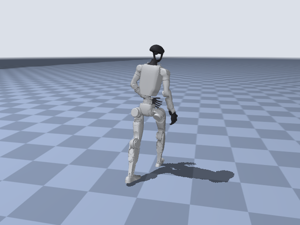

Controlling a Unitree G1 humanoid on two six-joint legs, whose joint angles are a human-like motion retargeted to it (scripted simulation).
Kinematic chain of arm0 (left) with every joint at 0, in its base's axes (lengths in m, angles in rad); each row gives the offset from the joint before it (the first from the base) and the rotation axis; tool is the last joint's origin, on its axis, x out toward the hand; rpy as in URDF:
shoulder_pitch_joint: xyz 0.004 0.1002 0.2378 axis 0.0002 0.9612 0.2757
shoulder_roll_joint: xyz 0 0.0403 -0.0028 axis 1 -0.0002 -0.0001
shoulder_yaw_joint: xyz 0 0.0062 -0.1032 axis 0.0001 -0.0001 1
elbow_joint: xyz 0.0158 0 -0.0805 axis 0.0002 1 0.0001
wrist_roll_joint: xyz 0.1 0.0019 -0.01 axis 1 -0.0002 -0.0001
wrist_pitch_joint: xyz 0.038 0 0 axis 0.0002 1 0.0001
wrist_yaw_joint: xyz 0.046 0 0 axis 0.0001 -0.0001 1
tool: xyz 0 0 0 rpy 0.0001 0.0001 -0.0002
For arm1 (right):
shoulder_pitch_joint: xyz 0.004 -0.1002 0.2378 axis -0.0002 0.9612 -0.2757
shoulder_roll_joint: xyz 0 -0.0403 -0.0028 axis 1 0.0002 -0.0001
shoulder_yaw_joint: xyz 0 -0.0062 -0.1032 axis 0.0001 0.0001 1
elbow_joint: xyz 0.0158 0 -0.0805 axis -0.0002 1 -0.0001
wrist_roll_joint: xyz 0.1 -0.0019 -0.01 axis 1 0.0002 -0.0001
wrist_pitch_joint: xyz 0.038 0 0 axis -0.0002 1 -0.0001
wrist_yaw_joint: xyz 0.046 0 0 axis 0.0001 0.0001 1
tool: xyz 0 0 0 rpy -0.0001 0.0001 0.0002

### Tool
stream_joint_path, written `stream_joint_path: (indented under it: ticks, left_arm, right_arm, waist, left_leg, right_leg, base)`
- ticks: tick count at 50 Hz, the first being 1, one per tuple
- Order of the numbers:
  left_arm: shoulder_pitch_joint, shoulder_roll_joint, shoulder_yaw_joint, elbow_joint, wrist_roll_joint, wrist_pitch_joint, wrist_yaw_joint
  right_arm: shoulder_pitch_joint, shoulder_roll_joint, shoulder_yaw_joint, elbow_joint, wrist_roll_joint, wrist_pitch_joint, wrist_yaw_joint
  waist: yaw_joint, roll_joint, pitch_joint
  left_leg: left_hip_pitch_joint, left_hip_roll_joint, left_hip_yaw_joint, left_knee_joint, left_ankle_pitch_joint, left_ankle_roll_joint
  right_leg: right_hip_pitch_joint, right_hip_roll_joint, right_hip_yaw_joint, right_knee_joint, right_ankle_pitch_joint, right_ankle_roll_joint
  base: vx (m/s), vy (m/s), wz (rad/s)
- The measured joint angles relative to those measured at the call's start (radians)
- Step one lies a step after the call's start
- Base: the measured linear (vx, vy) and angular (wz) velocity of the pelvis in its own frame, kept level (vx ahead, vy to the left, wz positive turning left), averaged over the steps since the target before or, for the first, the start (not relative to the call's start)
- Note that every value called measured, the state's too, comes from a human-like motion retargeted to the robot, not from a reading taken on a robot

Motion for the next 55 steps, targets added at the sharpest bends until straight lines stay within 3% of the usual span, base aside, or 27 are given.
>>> stream_joint_path:
  ticks: [5, 9, 13, 15, 18, 20, 25, 28, 30, 33, 35, 39, 42, 45, 48, 50, 55]
  left_arm:
    - [0.018, -0.057, 0.017, 0.133, 0.011, 0.041, -0.024]
    - [0.042, -0.005, 0.059, 0.147, 0.002, 0.076, -0.008]
    - [0.103, 0.065, 0.153, 0.087, -0.041, 0.096, 0.017]
    - [0.147, 0.086, 0.196, 0.043, -0.061, 0.096, 0.033]
    - [0.238, 0.084, 0.227, -0.028, -0.062, 0.087, 0.052]
    - [0.25, 0.109, 0.262, -0.061, -0.069, 0.079, 0.05]
    - [0.284, 0.142, 0.294, -0.147, -0.058, 0.065, 0.03]
    - [0.286, 0.168, 0.303, -0.191, -0.022, 0.062, 0.02]
    - [0.276, 0.186, 0.304, -0.215, 0.005, 0.063, 0.02]
    - [0.215, 0.219, 0.298, -0.229, 0.031, 0.077, 0.042]
    - [0.173, 0.228, 0.278, -0.226, 0.035, 0.082, 0.06]
    - [0.063, 0.212, 0.221, -0.207, 0.01, 0.078, 0.076]
    - [-0.003, 0.179, 0.163, -0.206, -0.026, 0.063, 0.063]
    - [-0.051, 0.15, 0.098, -0.208, -0.074, 0.049, 0.047]
    - [-0.076, 0.12, 0.053, -0.18, -0.113, 0.054, 0.035]
    - [-0.067, 0.098, 0.035, -0.15, -0.116, 0.065, 0.035]
    - [-0.036, -0.005, 0.032, 0.045, -0.12, 0.109, 0.009]
  right_arm:
    - [0.002, 0.014, -0.021, -0.054, 0.033, -0.007, -0.048]
    - [-0.027, 0.048, 0.001, -0.143, 0.076, 0.001, -0.054]
    - [-0.086, 0.075, 0.01, -0.252, 0.132, 0.014, -0.063]
    - [-0.12, 0.077, 0.006, -0.3, 0.153, 0.011, -0.067]
    - [-0.149, 0.077, 0.002, -0.349, 0.155, 0.003, -0.071]
    - [-0.21, 0.057, -0.004, -0.376, 0.154, 0.003, -0.074]
    - [-0.277, 0.058, -0.017, -0.379, 0.126, -0.002, -0.1]
    - [-0.279, 0.079, -0.003, -0.351, 0.092, 0.008, -0.088]
    - [-0.274, 0.096, 0.017, -0.33, 0.072, 0.018, -0.068]
    - [-0.289, 0.127, 0.054, -0.281, 0.055, 0.027, -0.039]
    - [-0.278, 0.141, 0.082, -0.256, 0.052, 0.027, -0.032]
    - [-0.236, 0.142, 0.12, -0.239, 0.06, 0.011, -0.029]
    - [-0.167, 0.117, 0.125, -0.277, 0.083, 0.003, -0.024]
    - [-0.085, 0.083, 0.117, -0.339, 0.111, 0.003, -0.021]
    - [-0.018, 0.055, 0.102, -0.386, 0.131, 0.006, -0.022]
    - [0.02, 0.05, 0.09, -0.398, 0.137, 0.005, -0.024]
    - [0.046, 0.032, 0.035, -0.387, 0.16, 0.021, -0.032]
  waist:
    - [-0.047, 0.094, 0.016]
    - [0.017, 0.04, 0.0]
    - [0.111, -0.062, 0.0]
    - [0.15, -0.116, 0.003]
    - [0.173, -0.196, -0.005]
    - [0.215, -0.22, -0.022]
    - [0.281, -0.288, -0.064]
    - [0.295, -0.344, -0.067]
    - [0.292, -0.374, -0.056]
    - [0.268, -0.395, -0.018]
    - [0.236, -0.388, -0.005]
    - [0.154, -0.311, 0.021]
    - [0.091, -0.243, 0.03]
    - [0.039, -0.185, 0.015]
    - [0.003, -0.154, -0.009]
    - [-0.008, -0.142, -0.033]
    - [-0.035, -0.078, -0.066]
  left_leg:
    - [-0.28, 0.118, 0.077, 0.748, 0.134, -0.182]
    - [-0.549, 0.323, 0.239, 1.068, -0.001, -0.086]
    - [-0.733, 0.397, 0.291, 0.891, -0.102, -0.022]
    - [-0.767, 0.373, 0.298, 0.654, -0.078, -0.029]
    - [-0.737, 0.271, 0.264, 0.208, 0.064, -0.056]
    - [-0.74, 0.254, 0.237, 0.065, 0.096, -0.069]
    - [-0.704, 0.168, 0.197, 0.051, 0.212, -0.034]
    - [-0.658, 0.08, 0.206, 0.099, 0.178, 0.017]
    - [-0.608, 0.022, 0.216, 0.114, 0.134, 0.05]
    - [-0.481, -0.042, 0.217, 0.051, 0.099, 0.072]
    - [-0.4, -0.063, 0.205, 0.005, 0.081, 0.075]
    - [-0.233, -0.03, 0.175, -0.11, 0.053, 0.058]
    - [-0.14, 0.012, 0.163, -0.174, 0.029, 0.041]
    - [-0.11, 0.043, 0.17, -0.173, -0.011, 0.019]
    - [-0.081, 0.04, 0.175, -0.177, -0.036, 0.004]
    - [-0.056, 0.031, 0.182, -0.186, -0.044, -0.001]
    - [-0.016, 0.072, 0.176, -0.06, -0.071, -0.028]
  right_leg:
    - [0.113, 0.019, -0.078, 0.053, -0.097, -0.095]
    - [0.243, -0.024, -0.108, 0.008, -0.179, -0.113]
    - [0.418, -0.1, -0.099, -0.128, -0.191, -0.097]
    - [0.502, -0.15, -0.095, -0.178, -0.197, -0.08]
    - [0.571, -0.241, -0.107, -0.144, -0.248, -0.048]
    - [0.593, -0.253, -0.086, -0.129, -0.281, -0.039]
    - [0.6, -0.349, -0.087, 0.05, -0.254, -0.007]
    - [0.544, -0.48, -0.129, 0.309, -0.104, 0.005]
    - [0.479, -0.573, -0.153, 0.505, -0.037, -0.027]
    - [0.366, -0.641, -0.157, 0.698, -0.102, -0.1]
    - [0.303, -0.633, -0.173, 0.731, -0.181, -0.128]
    - [0.206, -0.501, -0.235, 0.564, -0.262, -0.122]
    - [0.158, -0.383, -0.276, 0.31, -0.212, -0.075]
    - [0.139, -0.276, -0.315, -0.024, -0.096, -0.009]
    - [0.138, -0.218, -0.345, -0.255, -0.013, 0.028]
    - [0.123, -0.206, -0.354, -0.278, 0.006, 0.026]
    - [0.179, -0.187, -0.361, -0.193, -0.002, -0.045]
  base:
    - [0.62, 0.17, 0.94]
    - [0.71, 0.12, 0.88]
    - [0.77, 0.11, 0.37]
    - [0.79, 0.15, 0.15]
    - [0.72, 0.18, 0.33]
    - [0.76, 0.24, -0.15]
    - [0.72, 0.29, -0.17]
    - [0.67, 0.31, 0.05]
    - [0.63, 0.3, 0.03]
    - [0.62, 0.28, -0.12]
    - [0.64, 0.24, -0.05]
    - [0.65, 0.21, -0.01]
    - [0.64, 0.17, 0.09]
    - [0.62, 0.12, -0.02]
    - [0.62, 0.06, -0.13]
    - [0.63, 0.04, -0.13]
    - [0.7, 0.02, 0.26]
